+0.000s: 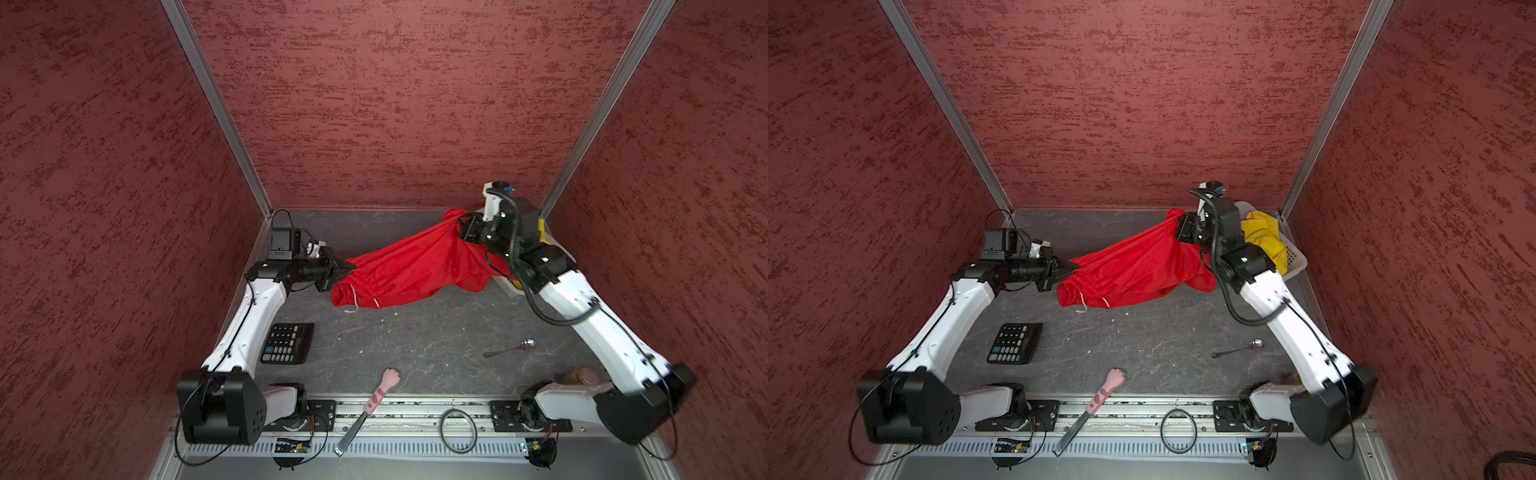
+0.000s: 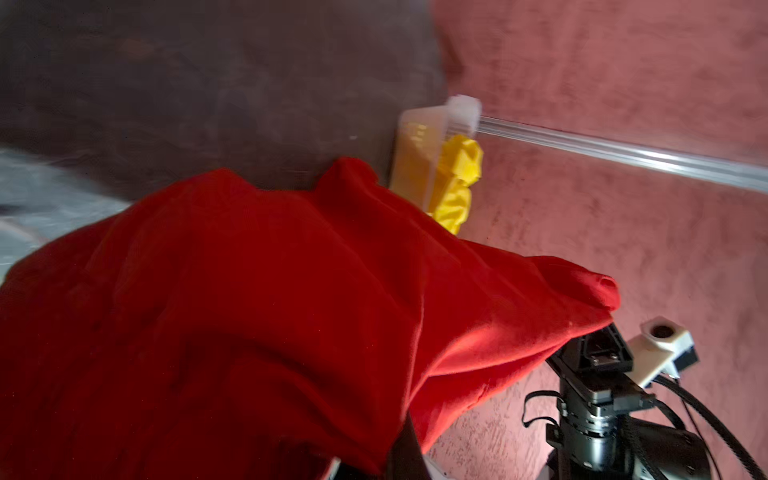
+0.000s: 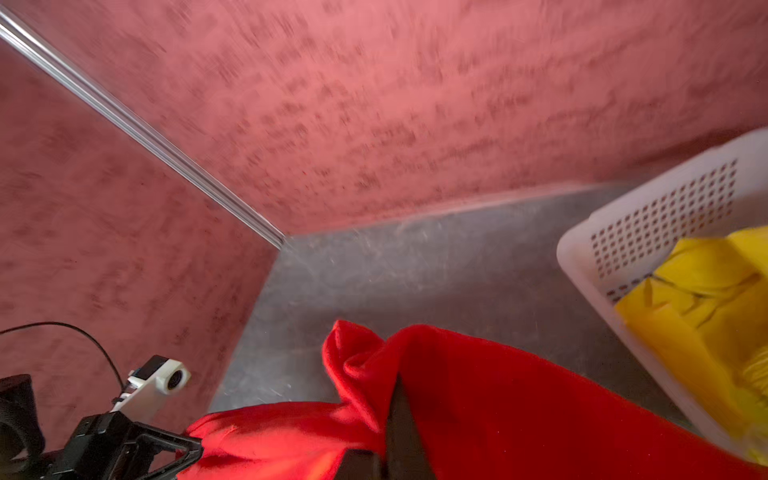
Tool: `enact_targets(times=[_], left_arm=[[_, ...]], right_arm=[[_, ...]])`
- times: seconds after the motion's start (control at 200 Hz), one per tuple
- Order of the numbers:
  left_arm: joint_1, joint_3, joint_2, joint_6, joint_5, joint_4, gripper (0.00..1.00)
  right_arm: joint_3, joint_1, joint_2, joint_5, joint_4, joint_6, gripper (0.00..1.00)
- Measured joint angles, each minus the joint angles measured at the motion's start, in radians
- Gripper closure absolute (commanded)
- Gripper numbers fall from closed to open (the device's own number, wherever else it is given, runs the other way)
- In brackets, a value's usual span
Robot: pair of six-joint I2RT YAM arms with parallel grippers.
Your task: Fold and stack the shorts
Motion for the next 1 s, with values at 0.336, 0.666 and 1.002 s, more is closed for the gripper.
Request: enact_targets(times=[0.336, 0.666, 1.002], left_arm=[[0.07, 0.25, 0.41, 0.093, -0.178, 0.002, 0.29], [-0.156, 0.302, 0.212, 0.325, -0.514, -0.128, 0.37], [-0.42, 0.12, 0.173, 0.453, -0.709, -0.204, 0.32]], right_arm=[[0.28, -0.01, 0.601, 0.034, -0.035, -0.126, 0.34], [0.015, -0.01, 0.273, 0.134, 0.072, -0.194, 0.14], [-0.166, -0.011, 0.078, 0.19, 0.026, -0.206, 0.1]])
